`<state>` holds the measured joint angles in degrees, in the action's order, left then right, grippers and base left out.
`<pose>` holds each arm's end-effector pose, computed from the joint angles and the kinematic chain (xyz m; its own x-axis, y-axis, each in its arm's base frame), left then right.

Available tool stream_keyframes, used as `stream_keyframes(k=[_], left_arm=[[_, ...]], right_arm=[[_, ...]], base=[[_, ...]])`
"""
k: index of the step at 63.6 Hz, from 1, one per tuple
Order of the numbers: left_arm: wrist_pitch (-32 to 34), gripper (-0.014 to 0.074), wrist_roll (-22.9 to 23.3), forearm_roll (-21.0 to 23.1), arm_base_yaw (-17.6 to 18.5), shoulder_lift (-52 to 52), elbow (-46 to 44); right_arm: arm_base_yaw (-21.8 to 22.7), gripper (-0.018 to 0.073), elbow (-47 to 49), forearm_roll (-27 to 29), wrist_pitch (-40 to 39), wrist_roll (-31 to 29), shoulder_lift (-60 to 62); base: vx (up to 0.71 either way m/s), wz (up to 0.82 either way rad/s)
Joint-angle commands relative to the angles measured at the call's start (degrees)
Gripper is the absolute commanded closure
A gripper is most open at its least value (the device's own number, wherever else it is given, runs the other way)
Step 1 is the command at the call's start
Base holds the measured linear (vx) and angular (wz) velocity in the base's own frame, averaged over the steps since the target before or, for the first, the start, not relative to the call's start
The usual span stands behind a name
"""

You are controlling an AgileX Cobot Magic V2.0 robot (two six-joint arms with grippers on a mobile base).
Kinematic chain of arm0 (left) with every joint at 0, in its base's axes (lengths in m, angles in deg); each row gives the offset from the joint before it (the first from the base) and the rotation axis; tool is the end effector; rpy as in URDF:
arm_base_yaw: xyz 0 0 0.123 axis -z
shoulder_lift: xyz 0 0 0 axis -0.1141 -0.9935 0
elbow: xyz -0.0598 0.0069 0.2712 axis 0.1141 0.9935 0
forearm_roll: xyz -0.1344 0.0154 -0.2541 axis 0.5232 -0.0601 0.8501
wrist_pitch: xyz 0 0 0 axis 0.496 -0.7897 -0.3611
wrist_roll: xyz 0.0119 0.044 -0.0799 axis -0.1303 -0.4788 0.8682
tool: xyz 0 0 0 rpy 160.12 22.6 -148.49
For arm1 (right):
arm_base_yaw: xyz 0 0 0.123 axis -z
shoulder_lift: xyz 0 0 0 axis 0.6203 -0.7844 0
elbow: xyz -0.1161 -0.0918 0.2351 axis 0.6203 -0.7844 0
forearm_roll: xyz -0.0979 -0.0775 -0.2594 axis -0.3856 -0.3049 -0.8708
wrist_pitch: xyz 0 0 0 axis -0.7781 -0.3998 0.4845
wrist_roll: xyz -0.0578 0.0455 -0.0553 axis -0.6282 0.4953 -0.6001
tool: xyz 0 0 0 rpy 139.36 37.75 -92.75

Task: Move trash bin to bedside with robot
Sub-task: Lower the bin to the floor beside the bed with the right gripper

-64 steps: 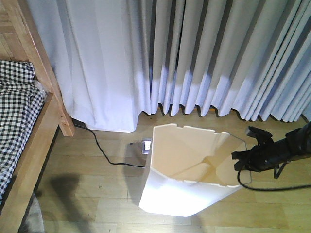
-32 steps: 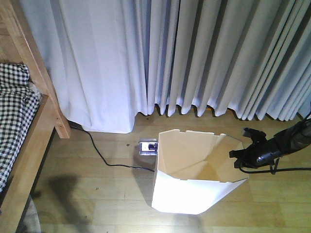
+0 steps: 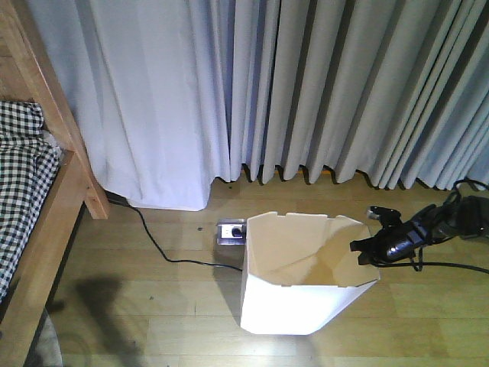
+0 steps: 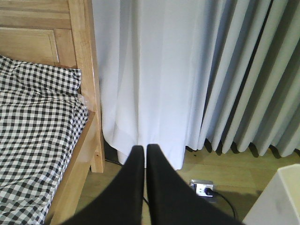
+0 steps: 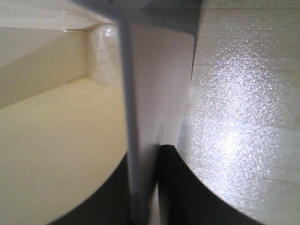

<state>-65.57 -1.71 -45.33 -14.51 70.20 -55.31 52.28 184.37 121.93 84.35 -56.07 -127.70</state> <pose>0.0971 0.0147 0.1700 -0.2648 -0.1040 -0.9587 -0.1679 0.9840 -0.0604 0.4228 -0.0714 -0.2365 -0.9908 -0.0245 -0.1333 -0.0677 0.9415 0.3301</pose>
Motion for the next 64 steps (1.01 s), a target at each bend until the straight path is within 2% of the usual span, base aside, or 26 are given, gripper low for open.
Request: stream_keyframes(k=[1, 18, 53, 64], left_arm=[[3.8, 0.0603, 0.2, 0.1, 0.2, 0.8, 0.2], [3.8, 0.0603, 0.2, 0.1, 0.2, 0.8, 0.2], [3.8, 0.0603, 0.2, 0.1, 0.2, 0.8, 0.2], [3.8, 0.0603, 0.2, 0.1, 0.2, 0.8, 0.2]], right_arm=[[-1.4, 0.0559, 4.4, -0.8, 8.5, 3.2, 3.1], [-2.2, 0.0526, 9.7, -1.1, 9.1, 5.6, -0.7], [-2.2, 0.0466, 9.8, -0.8, 6.4, 5.9, -2.6], [-2.2, 0.0412, 9.8, -0.8, 6.4, 5.9, -2.6]], base=[[0.0, 0.0], [0.0, 0.0], [0.0, 0.0], [0.0, 0.0]])
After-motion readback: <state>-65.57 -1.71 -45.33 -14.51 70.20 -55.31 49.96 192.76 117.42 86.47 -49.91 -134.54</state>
